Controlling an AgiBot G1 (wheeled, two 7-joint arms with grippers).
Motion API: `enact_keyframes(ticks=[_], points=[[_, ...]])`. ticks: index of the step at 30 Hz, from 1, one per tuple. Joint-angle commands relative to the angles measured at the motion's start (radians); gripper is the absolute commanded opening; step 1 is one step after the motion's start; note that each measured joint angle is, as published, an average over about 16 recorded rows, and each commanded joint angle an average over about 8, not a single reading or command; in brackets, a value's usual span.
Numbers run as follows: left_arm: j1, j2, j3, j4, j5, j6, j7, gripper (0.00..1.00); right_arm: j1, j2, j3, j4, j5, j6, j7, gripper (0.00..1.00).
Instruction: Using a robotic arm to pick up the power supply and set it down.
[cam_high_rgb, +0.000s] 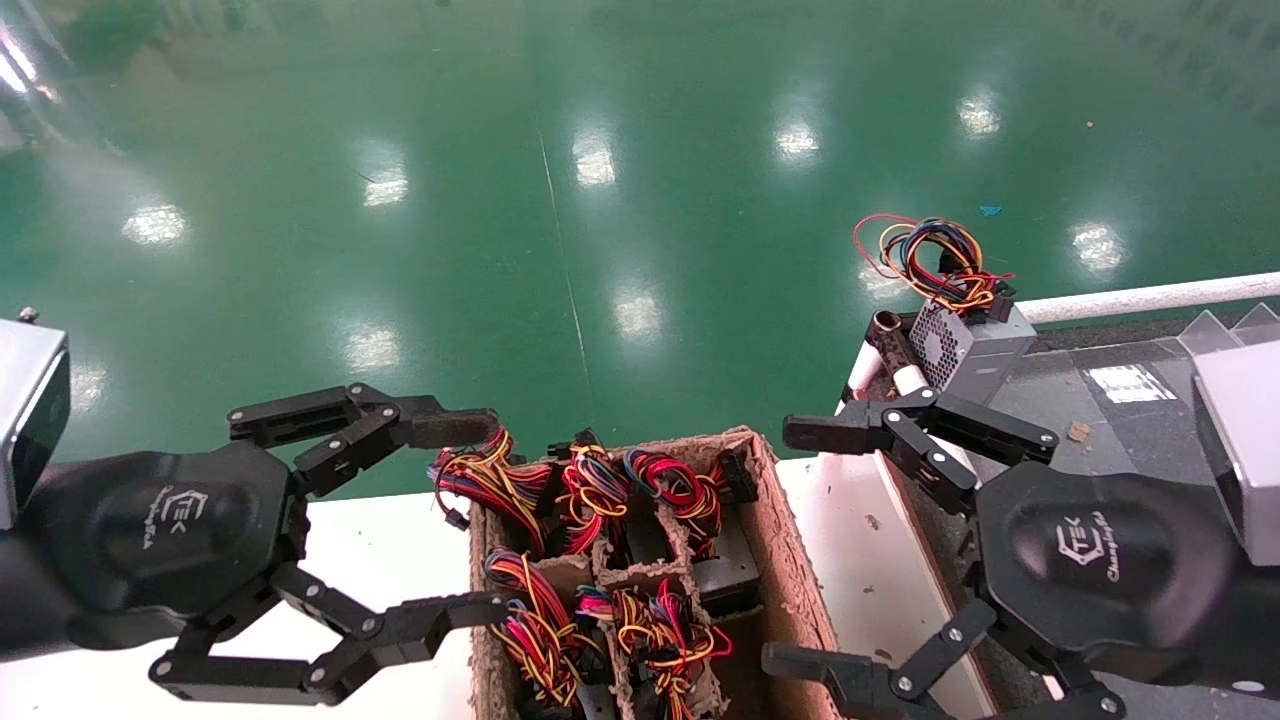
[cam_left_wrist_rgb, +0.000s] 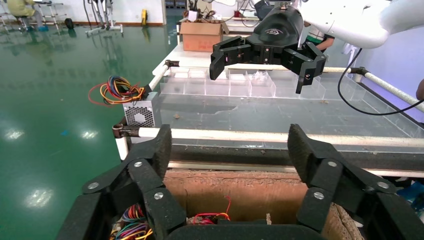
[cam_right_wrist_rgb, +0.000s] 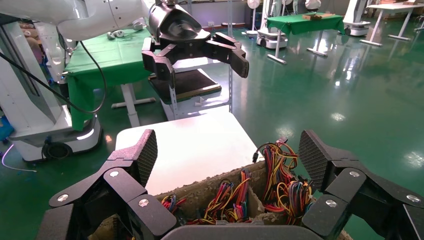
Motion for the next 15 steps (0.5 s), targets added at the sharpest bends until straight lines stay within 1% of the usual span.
enact_keyframes(ticks=[1,15], points=[[0.000,0.000,0.000,0.000,0.000,0.000,0.000,0.00,0.000,0.000,0.000,0.000,0.000,0.000,0.000,1.00],[0.000,0.000,0.000,0.000,0.000,0.000,0.000,0.00,0.000,0.000,0.000,0.000,0.000,0.000,0.000,1.00]])
